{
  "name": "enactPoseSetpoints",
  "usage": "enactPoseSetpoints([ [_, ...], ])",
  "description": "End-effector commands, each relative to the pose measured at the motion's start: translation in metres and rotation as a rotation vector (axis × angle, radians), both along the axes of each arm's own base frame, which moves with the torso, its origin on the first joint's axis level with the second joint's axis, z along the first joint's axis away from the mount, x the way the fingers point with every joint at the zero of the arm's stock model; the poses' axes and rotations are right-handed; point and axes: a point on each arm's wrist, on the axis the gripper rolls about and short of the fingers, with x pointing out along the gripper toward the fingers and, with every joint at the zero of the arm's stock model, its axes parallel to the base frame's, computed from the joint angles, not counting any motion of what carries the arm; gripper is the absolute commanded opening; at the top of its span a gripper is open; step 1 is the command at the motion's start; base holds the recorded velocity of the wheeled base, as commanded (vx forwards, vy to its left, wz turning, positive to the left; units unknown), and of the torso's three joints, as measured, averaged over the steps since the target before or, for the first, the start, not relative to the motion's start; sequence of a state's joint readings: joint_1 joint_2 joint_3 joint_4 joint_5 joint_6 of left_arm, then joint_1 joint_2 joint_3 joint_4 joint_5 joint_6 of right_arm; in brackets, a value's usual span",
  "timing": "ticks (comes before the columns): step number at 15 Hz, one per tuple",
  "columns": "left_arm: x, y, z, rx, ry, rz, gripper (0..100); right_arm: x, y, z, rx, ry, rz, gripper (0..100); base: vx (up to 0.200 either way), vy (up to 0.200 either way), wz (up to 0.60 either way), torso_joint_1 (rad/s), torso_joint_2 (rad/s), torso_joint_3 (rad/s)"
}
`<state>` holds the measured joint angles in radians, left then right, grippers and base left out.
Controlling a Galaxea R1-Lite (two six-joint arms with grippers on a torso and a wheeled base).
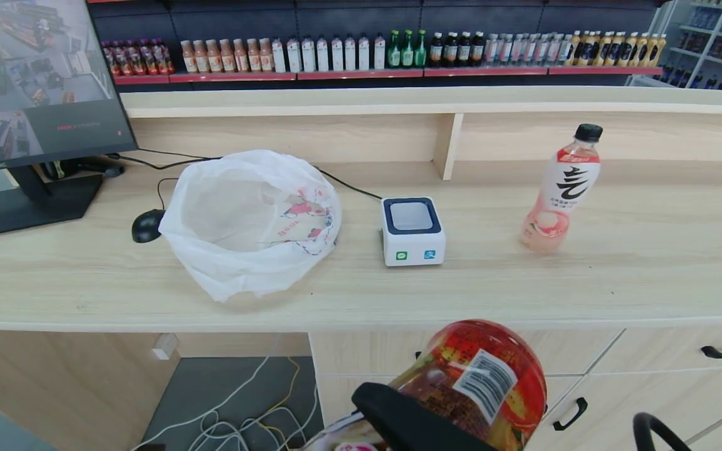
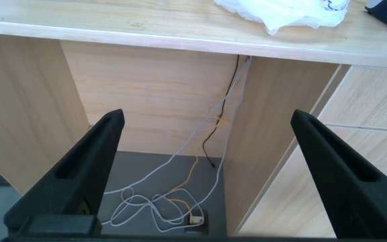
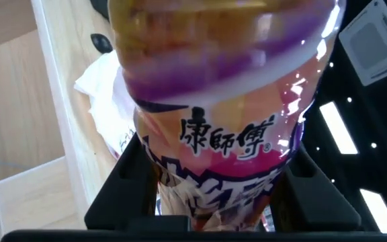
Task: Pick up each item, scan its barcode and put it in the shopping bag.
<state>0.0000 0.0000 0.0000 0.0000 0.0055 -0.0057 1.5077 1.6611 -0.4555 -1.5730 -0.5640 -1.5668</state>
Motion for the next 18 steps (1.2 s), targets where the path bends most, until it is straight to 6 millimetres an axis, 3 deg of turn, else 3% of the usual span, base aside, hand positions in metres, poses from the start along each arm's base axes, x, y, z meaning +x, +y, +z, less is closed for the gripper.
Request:
enactPoseSetpoints([
  [1, 0.0000, 0.0000, 0.0000, 0.000, 0.000, 0.001, 100, -0.0005, 0.0077, -0.0039, -0.022, -0.011, 0.005, 0, 0.000, 0.000, 0.00, 0.000, 0.00, 0.000],
  [18, 0.0000, 0.0001, 0.0000, 0.000, 0.000, -0.002, 100, 0.0027, 0.0059, -0.0086, -0.108, -0.085, -0.061, 0, 0.000, 0.000, 0.00, 0.000, 0.00, 0.000],
])
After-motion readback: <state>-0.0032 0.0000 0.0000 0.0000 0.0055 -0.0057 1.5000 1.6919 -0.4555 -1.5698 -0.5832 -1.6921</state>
